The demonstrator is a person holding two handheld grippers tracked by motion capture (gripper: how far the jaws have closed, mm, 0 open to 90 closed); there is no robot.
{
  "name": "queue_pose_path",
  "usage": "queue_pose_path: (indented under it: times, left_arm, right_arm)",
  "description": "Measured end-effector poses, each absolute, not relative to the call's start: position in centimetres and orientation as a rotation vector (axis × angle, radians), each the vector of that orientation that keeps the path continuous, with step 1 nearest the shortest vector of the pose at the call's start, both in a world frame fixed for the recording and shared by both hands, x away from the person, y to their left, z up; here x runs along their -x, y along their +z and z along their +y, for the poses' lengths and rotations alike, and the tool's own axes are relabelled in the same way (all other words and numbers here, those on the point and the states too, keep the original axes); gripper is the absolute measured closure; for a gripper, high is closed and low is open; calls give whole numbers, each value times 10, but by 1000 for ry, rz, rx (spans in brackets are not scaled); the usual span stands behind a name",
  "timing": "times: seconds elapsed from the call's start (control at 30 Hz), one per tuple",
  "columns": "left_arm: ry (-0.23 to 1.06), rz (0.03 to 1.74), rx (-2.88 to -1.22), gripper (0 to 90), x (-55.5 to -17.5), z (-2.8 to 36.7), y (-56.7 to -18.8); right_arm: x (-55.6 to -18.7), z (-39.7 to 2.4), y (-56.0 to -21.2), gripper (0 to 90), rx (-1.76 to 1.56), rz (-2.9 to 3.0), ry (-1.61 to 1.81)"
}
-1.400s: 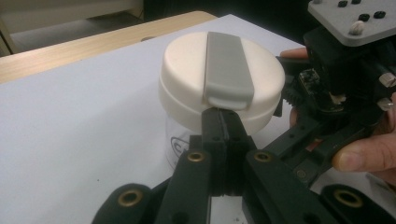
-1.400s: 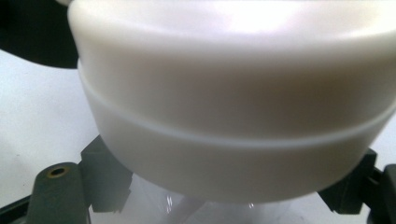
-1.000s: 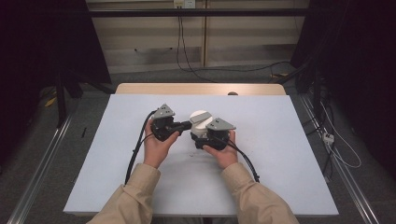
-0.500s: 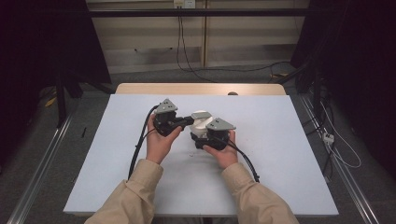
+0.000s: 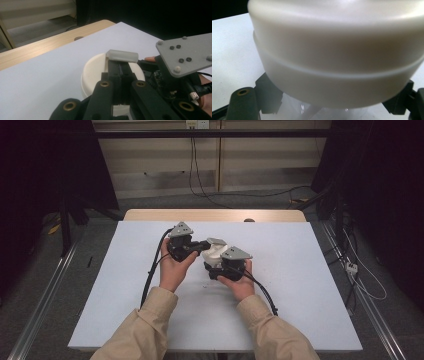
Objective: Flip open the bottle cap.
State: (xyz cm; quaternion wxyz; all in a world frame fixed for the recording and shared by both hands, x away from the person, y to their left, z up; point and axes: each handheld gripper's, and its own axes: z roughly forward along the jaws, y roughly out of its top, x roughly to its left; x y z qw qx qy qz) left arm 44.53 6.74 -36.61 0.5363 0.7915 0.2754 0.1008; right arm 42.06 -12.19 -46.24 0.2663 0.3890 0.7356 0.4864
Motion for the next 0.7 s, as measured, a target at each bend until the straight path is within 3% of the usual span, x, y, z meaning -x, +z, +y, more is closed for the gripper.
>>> queue_pose_path:
  times: [0.7]
  left_arm:
    - [248, 647, -1887, 900, -453, 54, -359]
  right_arm:
    - [-421, -122, -462, 186, -1060, 1984, 1317]
